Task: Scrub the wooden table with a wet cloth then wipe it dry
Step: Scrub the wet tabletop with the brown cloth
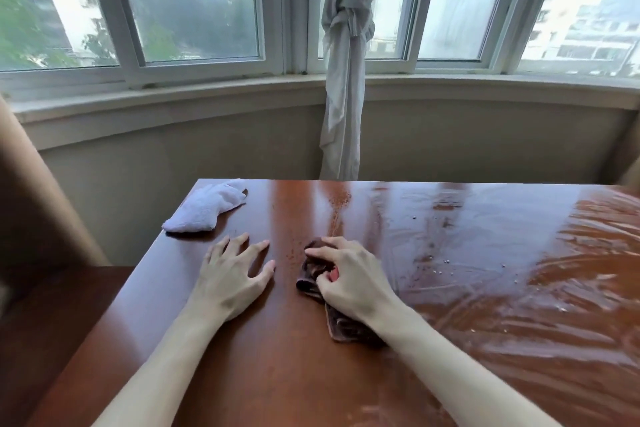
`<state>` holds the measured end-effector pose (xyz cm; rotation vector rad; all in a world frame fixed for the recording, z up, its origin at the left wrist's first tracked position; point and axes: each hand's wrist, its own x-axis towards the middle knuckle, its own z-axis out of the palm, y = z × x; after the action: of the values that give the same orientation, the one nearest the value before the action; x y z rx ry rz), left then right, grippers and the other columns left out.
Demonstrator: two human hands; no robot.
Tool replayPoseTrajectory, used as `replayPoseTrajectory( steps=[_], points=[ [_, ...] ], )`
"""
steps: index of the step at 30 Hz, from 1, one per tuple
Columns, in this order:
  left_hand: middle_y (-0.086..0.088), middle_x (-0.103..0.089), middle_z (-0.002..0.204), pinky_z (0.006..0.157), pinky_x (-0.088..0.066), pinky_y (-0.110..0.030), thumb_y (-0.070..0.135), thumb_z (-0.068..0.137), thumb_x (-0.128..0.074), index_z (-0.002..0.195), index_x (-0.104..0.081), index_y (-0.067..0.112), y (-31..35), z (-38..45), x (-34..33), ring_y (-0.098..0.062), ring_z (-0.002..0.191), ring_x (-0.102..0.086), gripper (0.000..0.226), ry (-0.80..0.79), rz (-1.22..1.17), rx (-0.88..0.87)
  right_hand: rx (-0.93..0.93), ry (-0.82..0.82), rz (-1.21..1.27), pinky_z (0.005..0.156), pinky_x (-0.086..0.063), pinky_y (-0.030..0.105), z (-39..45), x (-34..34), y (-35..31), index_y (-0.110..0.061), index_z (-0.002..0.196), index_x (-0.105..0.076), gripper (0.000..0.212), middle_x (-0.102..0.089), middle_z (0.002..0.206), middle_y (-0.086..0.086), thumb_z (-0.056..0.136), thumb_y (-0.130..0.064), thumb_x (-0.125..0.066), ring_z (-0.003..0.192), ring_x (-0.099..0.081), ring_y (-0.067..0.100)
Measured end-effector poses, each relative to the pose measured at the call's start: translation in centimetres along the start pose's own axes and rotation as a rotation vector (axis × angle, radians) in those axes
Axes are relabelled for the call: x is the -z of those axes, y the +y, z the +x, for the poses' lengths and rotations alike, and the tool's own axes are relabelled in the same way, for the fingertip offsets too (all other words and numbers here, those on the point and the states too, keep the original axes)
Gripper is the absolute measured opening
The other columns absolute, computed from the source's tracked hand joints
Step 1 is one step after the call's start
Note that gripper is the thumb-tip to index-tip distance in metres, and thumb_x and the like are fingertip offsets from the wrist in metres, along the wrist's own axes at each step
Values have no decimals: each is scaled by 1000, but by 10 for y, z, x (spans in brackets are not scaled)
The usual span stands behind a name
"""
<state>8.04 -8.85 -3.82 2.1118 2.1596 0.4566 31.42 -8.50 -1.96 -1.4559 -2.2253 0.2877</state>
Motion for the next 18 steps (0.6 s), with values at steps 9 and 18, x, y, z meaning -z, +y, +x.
replayPoseTrajectory(
  steps=[9, 18],
  points=[
    [0, -36, 159, 122, -16, -39, 76, 77, -15, 147, -44, 44, -4, -2, -3, -22, 147, -24, 82, 25, -43, -24, 26, -19, 26, 100, -49, 38, 34, -5, 5, -42, 134, -63, 53, -56, 144, -15, 85, -24, -56, 130, -51, 13],
    [9, -33, 159, 124, -15, -36, 82, 80, -19, 146, -41, 52, -12, 7, -19, -15, 149, -18, 76, 58, -24, 12, -202, 132, -95, 94, -48, 36, 235, -26, 88, -33, 121, -74, 43, -68, 126, 2, 87, -18, -53, 115, -61, 31]
  ],
)
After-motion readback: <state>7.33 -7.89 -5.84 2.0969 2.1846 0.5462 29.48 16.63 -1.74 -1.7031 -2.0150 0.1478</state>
